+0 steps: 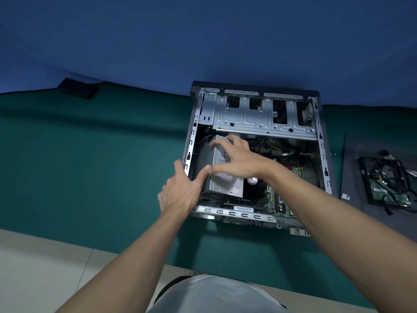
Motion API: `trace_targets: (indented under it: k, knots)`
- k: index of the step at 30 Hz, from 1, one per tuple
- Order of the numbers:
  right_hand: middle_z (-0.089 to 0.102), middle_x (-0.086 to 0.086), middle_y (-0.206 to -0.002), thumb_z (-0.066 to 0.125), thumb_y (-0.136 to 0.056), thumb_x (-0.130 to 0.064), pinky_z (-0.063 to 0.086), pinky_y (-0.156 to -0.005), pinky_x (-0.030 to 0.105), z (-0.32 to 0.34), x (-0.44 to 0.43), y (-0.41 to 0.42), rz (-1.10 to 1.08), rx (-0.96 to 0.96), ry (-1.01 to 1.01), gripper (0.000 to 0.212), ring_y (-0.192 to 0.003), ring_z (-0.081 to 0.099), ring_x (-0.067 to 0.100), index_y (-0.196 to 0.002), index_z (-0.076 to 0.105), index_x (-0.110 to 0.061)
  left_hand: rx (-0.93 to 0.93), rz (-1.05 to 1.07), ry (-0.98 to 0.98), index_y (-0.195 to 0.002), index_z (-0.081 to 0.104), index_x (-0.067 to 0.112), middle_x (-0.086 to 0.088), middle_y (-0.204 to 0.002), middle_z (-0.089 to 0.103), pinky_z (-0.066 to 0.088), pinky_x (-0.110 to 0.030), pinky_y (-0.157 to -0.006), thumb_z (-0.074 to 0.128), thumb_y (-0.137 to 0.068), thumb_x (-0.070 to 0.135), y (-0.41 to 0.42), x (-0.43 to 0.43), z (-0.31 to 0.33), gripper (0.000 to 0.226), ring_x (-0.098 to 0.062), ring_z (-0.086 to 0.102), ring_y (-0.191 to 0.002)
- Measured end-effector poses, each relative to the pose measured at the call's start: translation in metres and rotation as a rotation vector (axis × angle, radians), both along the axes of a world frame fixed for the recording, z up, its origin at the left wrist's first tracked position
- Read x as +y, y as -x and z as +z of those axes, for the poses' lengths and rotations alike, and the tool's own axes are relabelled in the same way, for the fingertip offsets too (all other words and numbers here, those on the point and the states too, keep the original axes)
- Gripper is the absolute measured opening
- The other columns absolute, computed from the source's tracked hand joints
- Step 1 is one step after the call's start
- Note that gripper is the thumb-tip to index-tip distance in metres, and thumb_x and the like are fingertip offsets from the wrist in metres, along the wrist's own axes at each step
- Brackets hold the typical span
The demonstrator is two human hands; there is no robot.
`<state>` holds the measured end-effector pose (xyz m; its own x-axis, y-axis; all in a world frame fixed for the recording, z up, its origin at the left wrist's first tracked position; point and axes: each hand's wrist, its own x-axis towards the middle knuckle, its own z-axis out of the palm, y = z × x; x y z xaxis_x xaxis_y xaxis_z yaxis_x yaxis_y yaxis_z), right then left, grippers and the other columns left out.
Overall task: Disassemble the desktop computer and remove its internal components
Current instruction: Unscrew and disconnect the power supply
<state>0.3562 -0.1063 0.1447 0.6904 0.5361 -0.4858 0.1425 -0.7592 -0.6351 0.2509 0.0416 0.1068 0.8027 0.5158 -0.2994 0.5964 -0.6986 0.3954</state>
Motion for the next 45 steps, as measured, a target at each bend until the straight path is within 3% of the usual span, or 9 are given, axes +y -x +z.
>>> trace_targets:
  k: [3, 9, 15, 20, 26, 33, 40, 43, 45]
  knots:
    - [0.021, 0.005, -0.140, 0.064, -0.081, -0.044, 0.027, -0.104, 0.046, -0.010, 0.018, 0.012, -0.407, -0.105, -0.067, 0.045, -0.135, 0.010, 0.030, -0.121, 0.043, -0.040, 0.010, -0.009, -0.036, -0.124, 0.026, 0.028, -0.012, -0.105, 0.066, 0.035, -0.041, -0.070, 0.023, -0.065, 0.097, -0.001, 0.000, 0.000, 0.091, -0.036, 0.061, -0.093]
    - [0.030, 0.018, -0.138, 0.076, -0.068, -0.045, 0.041, -0.081, 0.041, -0.019, 0.037, 0.037, -0.846, 0.038, 0.128, 0.102, -0.115, 0.044, 0.040, -0.142, 0.006, -0.038, -0.003, -0.045, 0.000, -0.120, 0.026, 0.024, -0.015, -0.108, 0.065, 0.037, -0.043, -0.073, 0.032, -0.080, 0.082, 0.001, 0.004, -0.006, 0.071, -0.039, 0.060, -0.096]
    - [0.057, 0.009, -0.120, 0.081, -0.060, -0.052, 0.050, -0.083, 0.043, -0.015, 0.019, 0.033, -0.909, 0.051, 0.052, 0.111, -0.095, 0.060, 0.029, -0.145, 0.012, -0.032, -0.078, -0.048, 0.062, -0.125, 0.029, 0.023, -0.017, -0.107, 0.064, 0.036, -0.044, -0.075, 0.016, -0.091, 0.070, 0.005, 0.007, -0.006, 0.060, -0.037, 0.057, -0.092]
    - [0.065, 0.002, -0.092, 0.083, -0.058, -0.041, 0.060, -0.069, 0.042, 0.006, -0.014, 0.040, -1.081, 0.125, -0.291, 0.092, -0.073, 0.070, 0.021, -0.134, 0.035, -0.023, -0.089, -0.037, 0.105, -0.132, 0.030, 0.021, -0.014, -0.103, 0.064, 0.034, -0.042, -0.075, 0.009, -0.091, 0.070, 0.007, 0.006, -0.002, 0.067, -0.029, 0.048, -0.082]
    - [0.072, 0.008, -0.093, 0.082, -0.053, -0.036, 0.054, -0.059, 0.034, 0.046, -0.044, 0.050, -1.208, 0.203, -0.549, 0.073, -0.078, 0.069, 0.025, -0.119, 0.056, -0.015, -0.099, 0.077, 0.436, -0.149, 0.024, 0.034, -0.003, -0.149, 0.042, 0.026, -0.049, -0.108, 0.005, -0.090, 0.071, 0.002, 0.010, 0.004, 0.072, -0.031, 0.036, -0.136]
    - [0.070, 0.008, -0.079, 0.075, -0.063, -0.040, 0.047, -0.089, 0.050, 0.076, -0.059, 0.074, -1.251, 0.522, -0.856, 0.036, -0.073, 0.063, 0.028, -0.090, 0.065, -0.018, -0.253, -0.107, 0.496, -0.153, 0.020, 0.025, 0.005, -0.159, 0.022, 0.012, -0.041, -0.118, 0.011, -0.099, 0.059, -0.014, 0.013, 0.028, 0.065, -0.014, 0.018, -0.146]
    - [0.068, 0.007, -0.080, 0.080, -0.056, -0.045, 0.050, -0.084, 0.046, 0.090, -0.068, 0.099, -1.313, 0.669, -1.117, 0.038, -0.066, 0.063, 0.027, -0.078, 0.068, -0.017, -0.173, -0.109, 1.075, -0.146, 0.040, 0.026, -0.016, -0.138, 0.053, 0.031, -0.057, -0.112, 0.016, -0.094, 0.067, -0.044, -0.004, 0.074, 0.070, -0.040, 0.047, -0.129]
    - [0.068, 0.004, -0.078, 0.079, -0.059, -0.048, 0.048, -0.084, 0.042, 0.096, -0.072, 0.103, -1.278, 0.694, -1.193, 0.034, -0.064, 0.062, 0.024, -0.063, 0.071, -0.016, -0.171, -0.167, 1.179, -0.138, 0.051, 0.028, -0.007, -0.132, 0.060, 0.032, -0.056, -0.109, 0.014, -0.088, 0.076, -0.050, -0.015, 0.093, 0.078, -0.031, 0.051, -0.125]
    - [0.068, 0.003, -0.077, 0.078, -0.060, -0.050, 0.048, -0.082, 0.040, 0.097, -0.077, 0.103, -1.256, 0.684, -1.223, 0.034, -0.064, 0.061, 0.023, -0.061, 0.071, -0.017, -0.213, -0.164, 1.220, -0.118, 0.064, 0.032, 0.000, -0.103, 0.072, 0.036, -0.046, -0.099, 0.016, -0.086, 0.080, -0.055, -0.023, 0.106, 0.075, -0.026, 0.060, -0.101]
